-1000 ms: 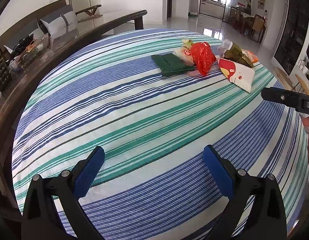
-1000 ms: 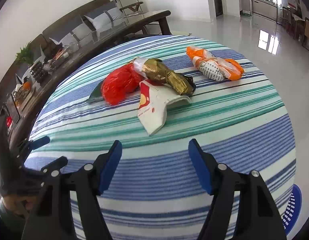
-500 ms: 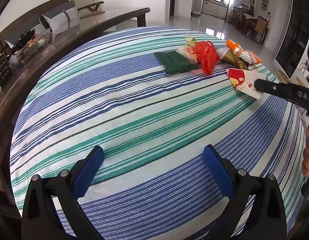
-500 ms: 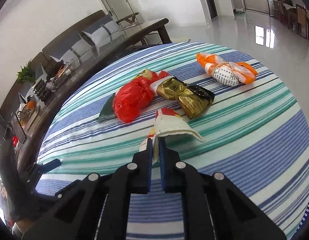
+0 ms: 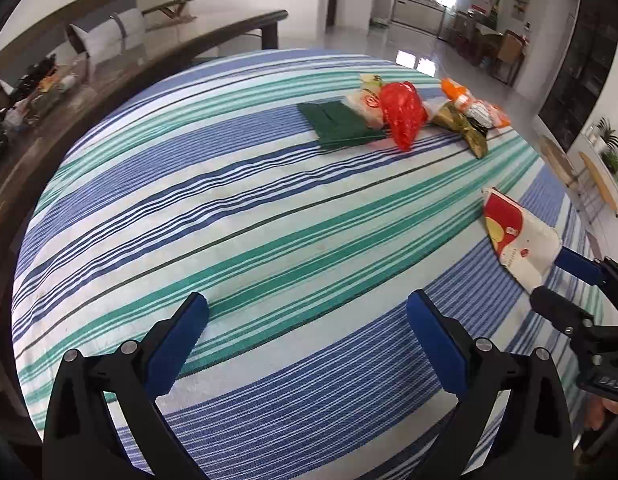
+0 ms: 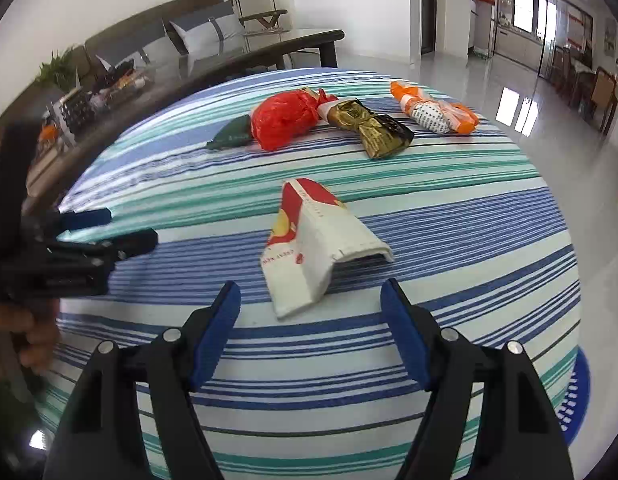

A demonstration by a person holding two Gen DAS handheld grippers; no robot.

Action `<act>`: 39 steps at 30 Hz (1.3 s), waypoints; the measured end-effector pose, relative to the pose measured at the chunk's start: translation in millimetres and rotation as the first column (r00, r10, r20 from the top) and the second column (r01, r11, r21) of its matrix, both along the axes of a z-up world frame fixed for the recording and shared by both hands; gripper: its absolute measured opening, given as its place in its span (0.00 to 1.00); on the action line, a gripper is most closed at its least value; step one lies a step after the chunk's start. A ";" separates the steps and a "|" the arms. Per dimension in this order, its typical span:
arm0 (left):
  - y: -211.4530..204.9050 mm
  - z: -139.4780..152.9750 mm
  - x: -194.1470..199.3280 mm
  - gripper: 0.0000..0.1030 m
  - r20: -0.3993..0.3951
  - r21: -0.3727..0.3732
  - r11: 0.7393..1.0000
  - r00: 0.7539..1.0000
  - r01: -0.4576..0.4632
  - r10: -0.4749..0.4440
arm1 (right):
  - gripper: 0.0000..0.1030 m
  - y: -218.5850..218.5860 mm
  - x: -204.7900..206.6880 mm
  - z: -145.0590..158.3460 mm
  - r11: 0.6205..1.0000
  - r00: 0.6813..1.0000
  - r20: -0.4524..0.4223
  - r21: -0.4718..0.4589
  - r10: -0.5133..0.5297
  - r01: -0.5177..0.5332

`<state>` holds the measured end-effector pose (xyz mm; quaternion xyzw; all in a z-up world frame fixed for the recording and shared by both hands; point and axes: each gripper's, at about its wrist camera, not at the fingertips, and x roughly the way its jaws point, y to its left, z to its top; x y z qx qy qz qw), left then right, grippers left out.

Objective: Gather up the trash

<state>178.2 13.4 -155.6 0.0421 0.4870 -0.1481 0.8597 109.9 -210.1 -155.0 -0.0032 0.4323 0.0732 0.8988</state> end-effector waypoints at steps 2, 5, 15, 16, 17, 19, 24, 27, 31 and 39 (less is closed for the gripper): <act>0.2 14.4 12.1 0.95 -0.005 -0.022 1.000 1.000 0.016 -0.016 | 0.70 -0.1 0.9 -4.6 1.000 1.000 -0.009 -0.016 0.016 -0.017; -4.0 34.9 39.7 0.95 0.014 -0.062 0.998 0.999 0.030 -0.030 | 0.75 0.8 0.6 -7.8 0.999 1.000 -0.005 -0.014 0.028 -0.029; -45.1 9.6 129.7 0.95 -0.010 -0.085 0.996 1.000 -0.019 0.018 | 0.80 1.9 2.5 -10.5 0.999 0.999 -0.015 -0.016 0.037 -0.037; -51.6 5.6 132.3 0.93 -0.007 -0.062 0.998 1.000 -0.014 0.014 | 0.80 1.9 3.1 -10.7 0.999 0.999 -0.015 -0.017 0.037 -0.037; -55.6 2.3 134.6 0.90 -0.009 -0.043 0.999 1.000 -0.009 0.008 | 0.80 1.7 3.4 -10.8 0.999 0.999 -0.015 -0.016 0.037 -0.037; -59.5 -3.0 138.8 0.81 -0.013 -0.002 1.000 1.000 -0.005 0.005 | 0.80 1.7 3.7 -11.0 0.999 0.999 -0.015 -0.016 0.037 -0.037; -52.9 0.0 129.7 0.40 0.026 0.038 0.999 0.999 0.026 -0.027 | 0.80 1.8 3.8 -10.9 0.999 0.999 -0.015 -0.016 0.037 -0.037; -30.0 4.5 113.3 0.39 -0.002 0.004 1.000 1.000 0.011 -0.011 | 0.80 2.0 3.8 -10.9 0.999 0.999 -0.015 -0.016 0.037 -0.037; -5.2 8.3 67.9 0.39 -0.013 -0.009 1.000 1.000 0.022 -0.022 | 0.80 2.1 3.5 -10.7 0.999 0.999 -0.015 -0.017 0.036 -0.036; 12.1 7.2 -10.3 0.40 0.024 -0.037 0.999 0.999 0.041 -0.040 | 0.80 2.4 3.6 -10.7 0.999 0.999 -0.015 -0.018 0.036 -0.036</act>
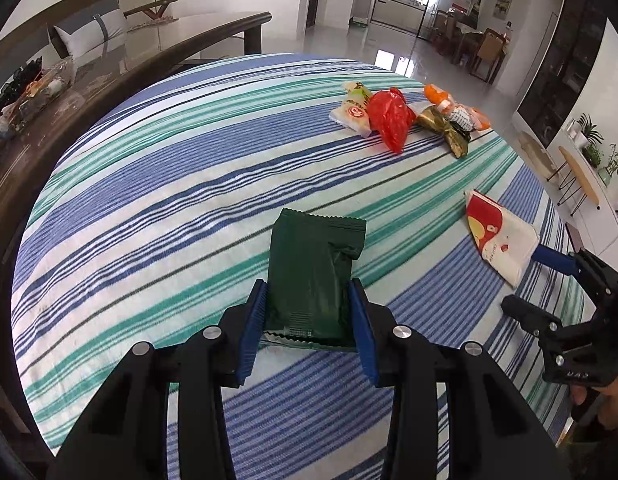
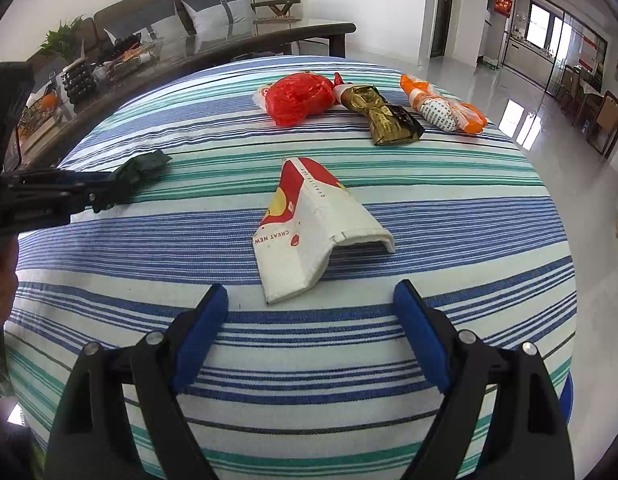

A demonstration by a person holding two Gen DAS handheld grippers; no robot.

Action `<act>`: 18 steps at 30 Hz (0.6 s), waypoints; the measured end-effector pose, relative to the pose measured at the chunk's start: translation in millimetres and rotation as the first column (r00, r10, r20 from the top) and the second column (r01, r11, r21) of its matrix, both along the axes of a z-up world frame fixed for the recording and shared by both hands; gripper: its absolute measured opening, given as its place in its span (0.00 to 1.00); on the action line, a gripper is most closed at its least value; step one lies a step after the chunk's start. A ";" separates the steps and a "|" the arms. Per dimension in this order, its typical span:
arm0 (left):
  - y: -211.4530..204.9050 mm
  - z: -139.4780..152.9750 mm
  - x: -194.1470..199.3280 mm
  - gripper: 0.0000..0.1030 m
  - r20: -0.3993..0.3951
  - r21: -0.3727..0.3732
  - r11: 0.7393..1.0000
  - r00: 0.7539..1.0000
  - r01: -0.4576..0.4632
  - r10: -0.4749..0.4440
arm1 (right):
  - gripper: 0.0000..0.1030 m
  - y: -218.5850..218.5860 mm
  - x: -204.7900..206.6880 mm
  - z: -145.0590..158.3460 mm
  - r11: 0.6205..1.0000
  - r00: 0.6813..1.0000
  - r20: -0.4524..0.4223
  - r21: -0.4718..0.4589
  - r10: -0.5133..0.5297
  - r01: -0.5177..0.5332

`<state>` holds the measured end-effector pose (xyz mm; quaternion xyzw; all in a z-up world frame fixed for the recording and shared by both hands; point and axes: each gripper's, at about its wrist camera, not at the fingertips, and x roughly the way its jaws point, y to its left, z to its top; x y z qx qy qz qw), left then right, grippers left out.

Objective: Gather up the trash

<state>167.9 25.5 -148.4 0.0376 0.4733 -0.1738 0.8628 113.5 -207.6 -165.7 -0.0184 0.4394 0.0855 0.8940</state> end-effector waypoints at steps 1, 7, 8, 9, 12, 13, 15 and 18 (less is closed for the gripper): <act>-0.6 -0.8 -3.7 0.41 0.010 0.004 1.000 1.000 0.002 -0.002 | 0.80 0.0 0.0 0.0 1.000 1.000 0.000 0.000 0.000 0.000; -6.8 -6.2 -13.8 0.74 0.053 0.048 0.999 0.998 0.013 -0.015 | 0.80 0.0 0.0 0.0 1.000 1.000 0.000 0.000 0.000 0.000; -7.8 -6.9 -8.5 0.79 0.057 0.065 0.998 0.998 0.018 -0.022 | 0.80 -0.1 0.3 -0.1 1.000 1.000 0.000 -0.001 0.000 0.000; -8.6 -9.2 -6.1 0.81 0.061 0.085 0.996 0.998 0.022 -0.028 | 0.80 0.0 0.0 0.0 1.000 1.000 0.000 0.000 0.000 0.000; -6.6 -11.5 -5.9 0.88 0.065 0.096 0.995 0.998 0.010 -0.017 | 0.81 -0.1 0.0 -0.1 1.000 1.000 0.000 0.000 0.000 0.000; -5.2 -12.3 -5.0 0.89 0.059 0.088 0.996 0.998 0.007 -0.012 | 0.81 0.0 -0.3 0.1 1.000 1.000 0.000 -0.001 -0.001 0.001; -3.9 -13.4 -4.5 0.92 0.055 0.091 0.996 0.999 -0.004 -0.001 | 0.81 -0.1 -0.3 0.1 1.000 1.000 0.000 0.000 -0.001 0.001; -3.4 -14.5 -4.4 0.95 0.052 0.098 0.995 0.999 -0.016 0.011 | 0.81 -0.1 -0.4 0.1 1.000 1.000 0.000 0.000 -0.001 0.001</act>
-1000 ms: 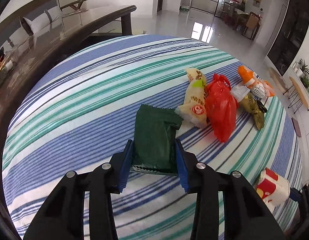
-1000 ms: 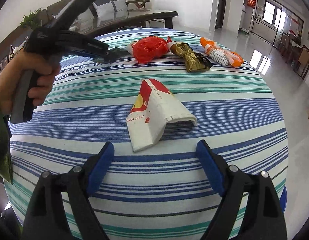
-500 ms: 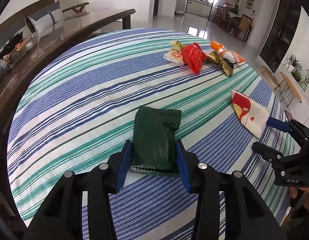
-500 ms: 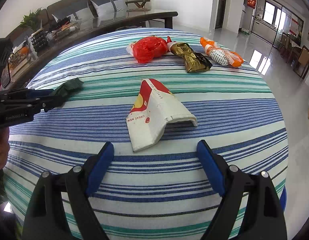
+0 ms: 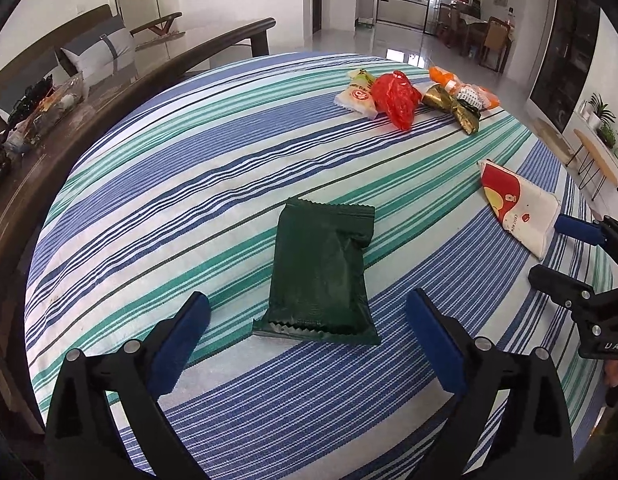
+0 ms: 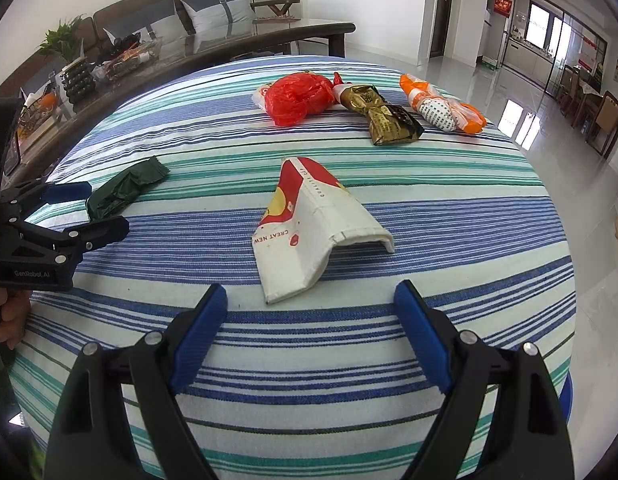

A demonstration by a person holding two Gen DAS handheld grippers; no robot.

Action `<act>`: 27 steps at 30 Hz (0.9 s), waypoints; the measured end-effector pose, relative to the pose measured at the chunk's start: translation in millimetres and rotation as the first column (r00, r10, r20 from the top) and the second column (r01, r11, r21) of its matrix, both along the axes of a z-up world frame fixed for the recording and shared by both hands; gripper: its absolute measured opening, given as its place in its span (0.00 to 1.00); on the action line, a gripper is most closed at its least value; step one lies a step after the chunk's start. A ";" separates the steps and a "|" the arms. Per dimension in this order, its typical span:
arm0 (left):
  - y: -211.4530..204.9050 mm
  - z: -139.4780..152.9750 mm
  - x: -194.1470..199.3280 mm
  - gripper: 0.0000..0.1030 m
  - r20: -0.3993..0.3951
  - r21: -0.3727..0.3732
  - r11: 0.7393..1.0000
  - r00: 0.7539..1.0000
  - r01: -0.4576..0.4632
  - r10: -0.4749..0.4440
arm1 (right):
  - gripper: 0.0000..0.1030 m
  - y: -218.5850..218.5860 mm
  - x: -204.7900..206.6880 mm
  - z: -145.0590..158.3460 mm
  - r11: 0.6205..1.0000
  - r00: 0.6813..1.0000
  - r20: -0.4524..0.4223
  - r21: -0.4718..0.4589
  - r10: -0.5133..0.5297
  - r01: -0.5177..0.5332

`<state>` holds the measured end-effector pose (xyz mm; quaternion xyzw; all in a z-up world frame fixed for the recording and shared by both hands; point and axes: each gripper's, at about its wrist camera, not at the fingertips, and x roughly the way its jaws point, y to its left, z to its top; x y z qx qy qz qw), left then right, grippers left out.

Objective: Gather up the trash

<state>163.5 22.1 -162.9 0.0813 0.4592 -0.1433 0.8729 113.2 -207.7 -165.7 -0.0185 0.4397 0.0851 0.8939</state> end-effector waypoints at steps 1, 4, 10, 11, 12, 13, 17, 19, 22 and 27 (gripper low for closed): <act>0.4 -0.2 0.2 0.95 -0.001 -0.003 1.000 1.000 -0.001 0.001 | 0.81 -0.3 0.2 -0.1 1.000 1.000 0.000 0.001 0.000 0.000; 0.7 -0.3 0.3 0.95 -0.002 -0.004 1.000 1.000 0.000 0.000 | 0.81 -0.3 0.0 0.1 1.000 1.000 0.000 0.000 -0.001 0.001; 21.6 4.6 -16.4 0.95 -0.023 -0.093 0.992 0.996 0.085 -0.088 | 0.81 -32.6 -28.3 9.9 0.983 0.999 0.024 0.183 -0.026 0.021; 27.9 5.2 -20.6 0.95 -0.025 -0.116 0.988 0.994 0.101 -0.105 | 0.81 -37.2 -34.1 11.3 0.983 1.000 0.021 0.184 -0.021 0.017; 31.5 5.8 -23.2 0.95 -0.026 -0.129 0.985 0.993 0.113 -0.117 | 0.81 -41.0 -36.4 12.4 0.986 1.000 0.014 0.169 -0.008 0.006; 34.2 6.0 -24.7 0.95 -0.026 -0.137 0.983 0.991 0.123 -0.128 | 0.81 -44.3 -34.1 13.6 0.989 1.000 -0.001 0.144 0.016 -0.016; 26.1 9.2 -16.2 0.95 -0.036 -0.131 0.980 0.987 0.152 -0.158 | 0.81 -41.2 -13.1 36.2 0.991 0.995 0.011 0.090 0.100 -0.100; 20.0 12.9 -7.5 0.95 -0.030 -0.132 0.980 0.988 0.148 -0.153 | 0.81 -32.1 8.1 40.5 0.979 0.982 -0.036 0.091 0.184 -0.180; 12.9 10.5 13.4 0.95 -0.066 -0.132 0.984 0.989 0.121 -0.131 | 0.81 -22.6 35.0 36.8 0.977 0.973 -0.086 0.028 0.215 -0.213; 5.7 7.6 31.0 0.91 -0.105 -0.096 0.988 0.985 0.124 -0.134 | 0.77 -18.0 70.0 15.3 0.972 0.944 -0.228 0.070 0.237 -0.226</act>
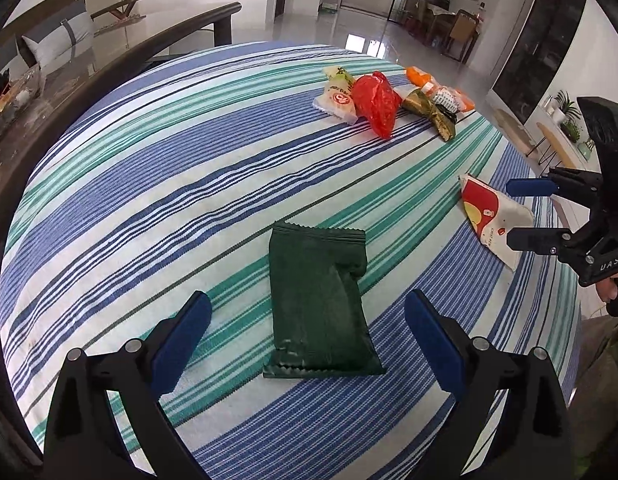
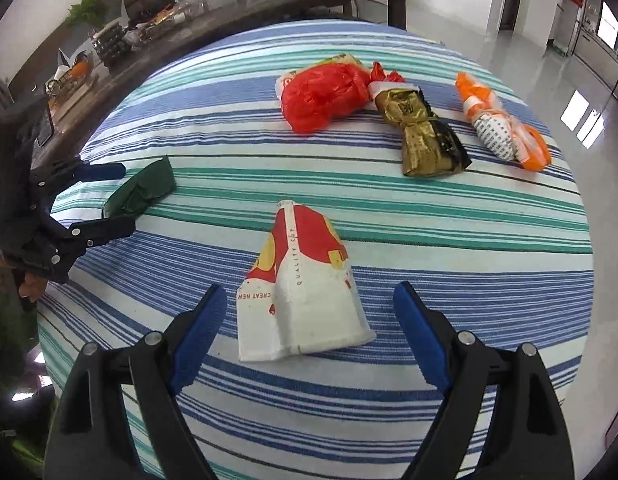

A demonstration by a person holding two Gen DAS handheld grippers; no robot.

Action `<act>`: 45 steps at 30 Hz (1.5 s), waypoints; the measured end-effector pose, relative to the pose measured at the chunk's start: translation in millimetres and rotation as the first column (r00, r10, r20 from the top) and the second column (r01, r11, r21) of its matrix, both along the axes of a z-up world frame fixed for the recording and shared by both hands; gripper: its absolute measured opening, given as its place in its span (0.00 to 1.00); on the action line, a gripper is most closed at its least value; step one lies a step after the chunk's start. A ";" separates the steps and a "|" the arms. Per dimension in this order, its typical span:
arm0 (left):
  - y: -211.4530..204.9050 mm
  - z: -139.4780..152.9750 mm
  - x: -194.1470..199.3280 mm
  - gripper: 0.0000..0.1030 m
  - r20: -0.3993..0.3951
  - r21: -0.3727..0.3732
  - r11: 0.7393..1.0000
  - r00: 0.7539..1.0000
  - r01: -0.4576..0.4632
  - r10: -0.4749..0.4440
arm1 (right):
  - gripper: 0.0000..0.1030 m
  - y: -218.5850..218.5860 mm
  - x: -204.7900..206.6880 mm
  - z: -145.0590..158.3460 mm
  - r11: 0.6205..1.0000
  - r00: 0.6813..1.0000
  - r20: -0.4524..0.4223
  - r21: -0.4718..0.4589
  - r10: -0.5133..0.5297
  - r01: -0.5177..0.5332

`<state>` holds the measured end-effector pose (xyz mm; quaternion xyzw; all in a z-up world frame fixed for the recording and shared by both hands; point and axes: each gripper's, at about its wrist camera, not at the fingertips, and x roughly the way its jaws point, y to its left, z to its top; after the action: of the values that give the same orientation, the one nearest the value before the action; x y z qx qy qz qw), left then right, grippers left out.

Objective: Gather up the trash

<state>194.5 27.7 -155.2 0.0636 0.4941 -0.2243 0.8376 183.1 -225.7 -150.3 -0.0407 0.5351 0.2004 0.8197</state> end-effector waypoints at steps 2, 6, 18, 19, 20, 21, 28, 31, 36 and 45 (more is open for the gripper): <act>-4.2 0.0 2.0 0.82 0.004 0.044 0.999 1.000 0.005 -0.005 | 0.66 -1.1 3.5 -1.3 1.000 1.000 -0.001 -0.010 -0.017 0.017; -11.8 1.8 -0.5 0.52 0.033 0.104 0.994 0.999 0.025 -0.029 | 0.33 -1.3 -5.9 9.6 1.000 1.000 0.007 0.010 -0.016 0.015; -49.1 32.1 -32.5 0.34 0.061 -0.038 0.996 0.995 0.076 -0.074 | 0.32 -71.4 -73.1 48.2 0.973 0.976 0.101 0.147 -0.193 0.178; -60.6 37.4 -38.9 0.35 0.070 -0.049 0.994 0.993 0.098 -0.095 | 0.32 -87.4 -79.8 50.7 0.964 0.967 0.106 0.158 -0.231 0.213; -71.4 41.2 -44.2 0.35 0.076 -0.059 0.991 0.991 0.118 -0.113 | 0.32 -107.1 -88.4 51.7 0.952 0.955 0.111 0.169 -0.275 0.255; -82.5 45.2 -49.8 0.35 0.081 -0.071 0.988 0.988 0.138 -0.132 | 0.32 -126.0 -97.1 52.7 0.941 0.942 0.117 0.170 -0.314 0.292; -191.2 69.0 -92.9 0.35 0.089 -0.183 0.935 0.952 0.304 -0.292 | 0.32 -253.0 -152.1 35.4 0.838 0.828 0.133 0.067 -0.545 0.541; -248.4 68.3 -111.1 0.35 0.076 -0.206 0.902 0.925 0.379 -0.371 | 0.32 -295.3 -169.5 15.4 0.790 0.783 0.120 0.022 -0.611 0.613; -340.1 44.7 -136.9 0.35 0.019 -0.206 0.869 0.890 0.450 -0.456 | 0.32 -347.0 -185.2 -24.0 0.726 0.727 0.088 -0.046 -0.681 0.686; -461.2 -36.6 -143.9 0.35 -0.116 -0.188 0.861 0.859 0.474 -0.498 | 0.32 -404.6 -203.7 -62.8 0.652 0.652 -0.004 -0.014 -0.758 0.758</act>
<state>50.6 -433.5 -191.9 0.1040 0.5092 -0.4702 0.7133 -20.6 -630.4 -213.2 0.1824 0.5086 -0.1623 0.8257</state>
